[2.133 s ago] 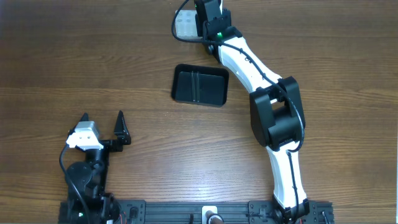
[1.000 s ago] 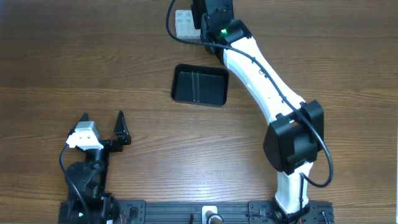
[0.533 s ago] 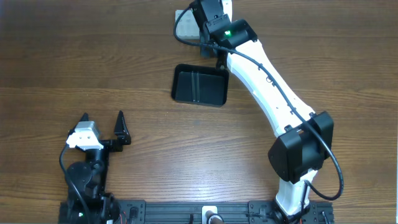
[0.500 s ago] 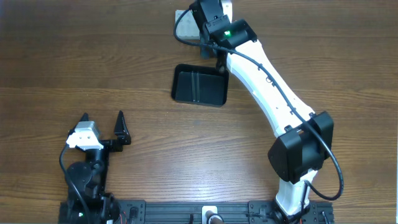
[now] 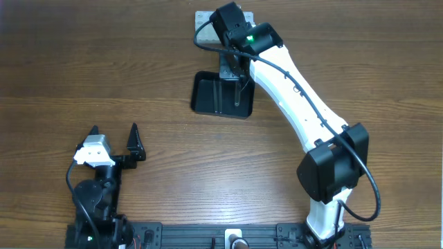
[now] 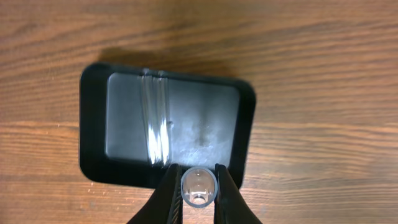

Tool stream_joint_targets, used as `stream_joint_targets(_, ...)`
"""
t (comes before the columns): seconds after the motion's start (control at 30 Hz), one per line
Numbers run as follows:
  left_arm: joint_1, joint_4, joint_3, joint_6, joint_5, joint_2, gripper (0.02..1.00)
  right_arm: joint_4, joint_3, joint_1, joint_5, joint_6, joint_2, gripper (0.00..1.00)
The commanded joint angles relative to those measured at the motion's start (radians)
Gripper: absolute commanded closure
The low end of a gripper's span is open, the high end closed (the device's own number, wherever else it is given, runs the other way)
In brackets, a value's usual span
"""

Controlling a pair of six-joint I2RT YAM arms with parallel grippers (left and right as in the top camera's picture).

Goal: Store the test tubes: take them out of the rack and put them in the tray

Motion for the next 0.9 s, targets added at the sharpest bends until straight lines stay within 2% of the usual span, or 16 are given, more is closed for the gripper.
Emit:
stream_joint_targets(0.03, -0.003, -0.004, -0.005, 0.018, 0.013, -0.008, 0.023, -0.007, 0.015, -0.005, -0.068, 0.016, 0.043, 0.956)
stream_joint_targets(0.27, -0.003, -0.004, -0.005, 0.018, 0.013, -0.008, 0.02, 0.003, 0.032, -0.054, -0.147, 0.016, 0.064, 0.952)
stream_joint_targets(0.67, -0.003, -0.004, -0.005, 0.018, 0.013, -0.008, 0.023, -0.105, 0.25, -0.102, -0.151, -0.016, 0.224, 0.923)
stream_joint_targets(0.9, -0.003, -0.004, -0.004, 0.018, 0.013, -0.008, 0.02, -0.117, 0.272, -0.101, -0.158, -0.015, 0.272, 0.925)
